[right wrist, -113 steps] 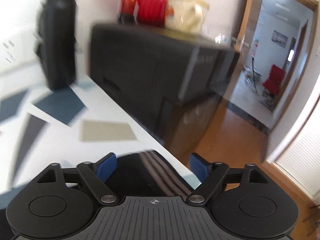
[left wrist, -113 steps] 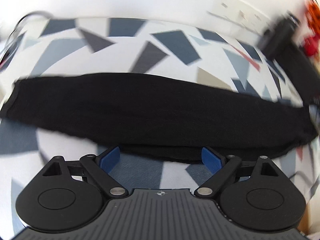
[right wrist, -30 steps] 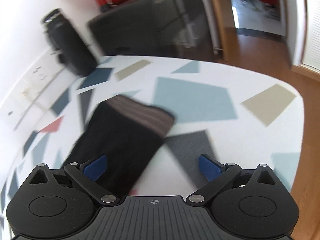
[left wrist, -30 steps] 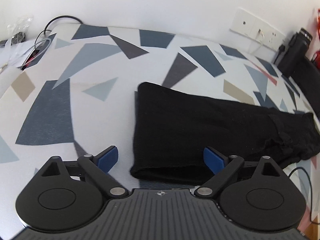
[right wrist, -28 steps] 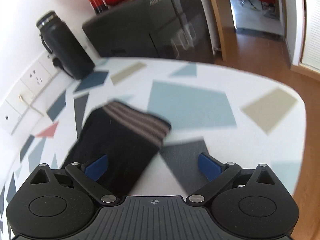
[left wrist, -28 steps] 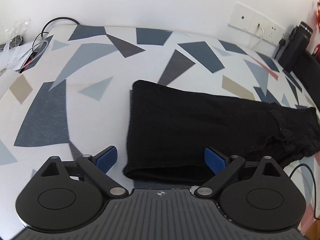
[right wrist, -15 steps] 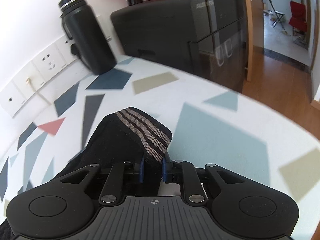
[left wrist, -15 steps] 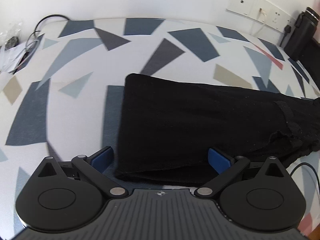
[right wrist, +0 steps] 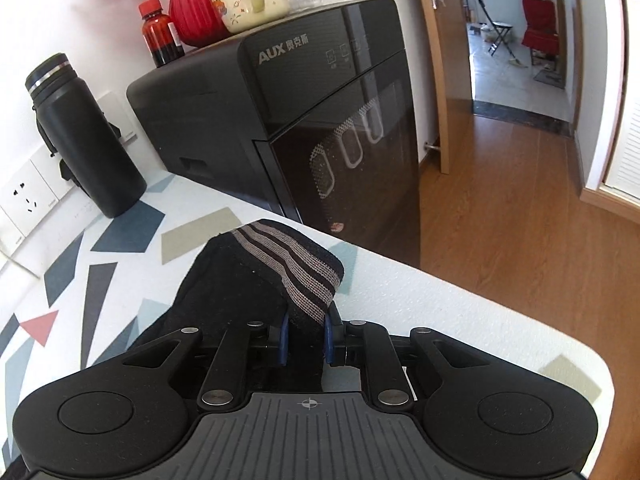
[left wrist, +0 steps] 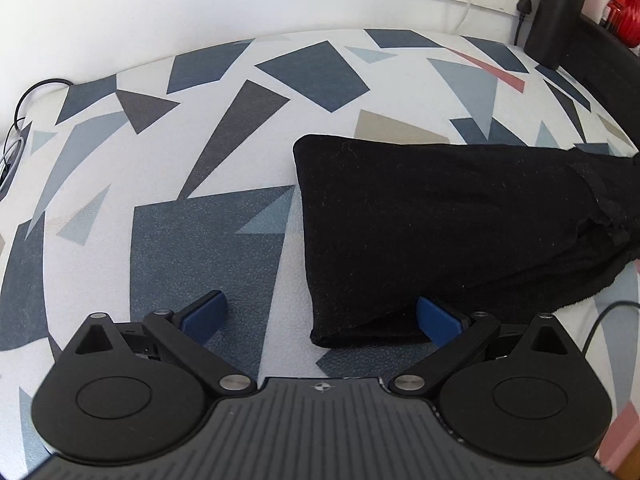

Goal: Fold clothes

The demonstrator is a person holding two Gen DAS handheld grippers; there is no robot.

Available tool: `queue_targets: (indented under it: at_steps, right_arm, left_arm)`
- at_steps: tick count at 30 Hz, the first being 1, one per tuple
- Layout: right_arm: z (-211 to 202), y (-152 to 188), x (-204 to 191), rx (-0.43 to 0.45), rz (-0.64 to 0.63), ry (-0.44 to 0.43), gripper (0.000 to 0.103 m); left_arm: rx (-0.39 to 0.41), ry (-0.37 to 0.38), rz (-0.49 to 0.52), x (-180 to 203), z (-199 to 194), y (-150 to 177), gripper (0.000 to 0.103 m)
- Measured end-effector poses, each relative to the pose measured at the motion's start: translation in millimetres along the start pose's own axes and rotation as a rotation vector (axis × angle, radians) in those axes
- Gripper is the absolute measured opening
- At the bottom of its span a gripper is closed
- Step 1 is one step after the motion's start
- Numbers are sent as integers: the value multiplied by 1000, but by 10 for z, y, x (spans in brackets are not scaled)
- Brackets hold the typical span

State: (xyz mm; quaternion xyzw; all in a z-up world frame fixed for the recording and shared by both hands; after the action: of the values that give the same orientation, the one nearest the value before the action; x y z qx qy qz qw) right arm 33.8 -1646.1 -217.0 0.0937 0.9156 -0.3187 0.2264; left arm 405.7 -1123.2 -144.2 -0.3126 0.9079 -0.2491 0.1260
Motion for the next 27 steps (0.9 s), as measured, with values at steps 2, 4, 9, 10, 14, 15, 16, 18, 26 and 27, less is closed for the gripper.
queue_targets:
  at_steps: [2,4,9,10,14,15,16,18,26,27]
  right_arm:
    - [-77,11,-55,11,-9,-13,15]
    - [-212,39,-166,28,-43,-33,15]
    - [-620,168,-532,73,-155,-110,15]
    - [-730,233,-650,79,-192,-140,15]
    - [-1197,685,-1250,69,-401,-296,15]
    - [-1299,833,-1402,59,-453,-339,15]
    - [-1396,990,-1552,45,-502,-385,15]
    - [-1560,1339,-1812,-5,-574,-489,15]
    - [-1408,3034,-2424,-311,-826,-628,15]
    - [-1365,3188,-2428,-336,-843,-615,16]
  left_arm:
    - [1,4,12,6,1,-6,102]
    - [11,14,-12,-84,-38,20,103]
    - [55,54,-143,-535,-228,177,103]
    - [57,62,-154,-607,-256,216,103]
    - [74,21,-204,-854,-366,399,103]
    - [79,24,-226,-912,-386,448,102]
    - [80,30,-248,-963,-403,499,102]
    - [79,36,-272,-1040,-428,582,102]
    - [71,56,-291,-1206,-516,825,102]
    - [74,62,-288,-1209,-522,832,102]
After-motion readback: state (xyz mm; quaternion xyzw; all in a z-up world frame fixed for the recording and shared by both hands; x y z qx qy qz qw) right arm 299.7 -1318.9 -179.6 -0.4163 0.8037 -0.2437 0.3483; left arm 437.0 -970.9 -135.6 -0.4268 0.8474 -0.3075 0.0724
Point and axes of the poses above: each gripper's, at about its wrist camera, not at the fingertips, and z roughly the way its jaws point, x to its right, y to its underside, the point moved 3 cm from there along z, roughly the way its jaws point, and after that the axes turned 15 degrees about z, right-handed, at the moved point
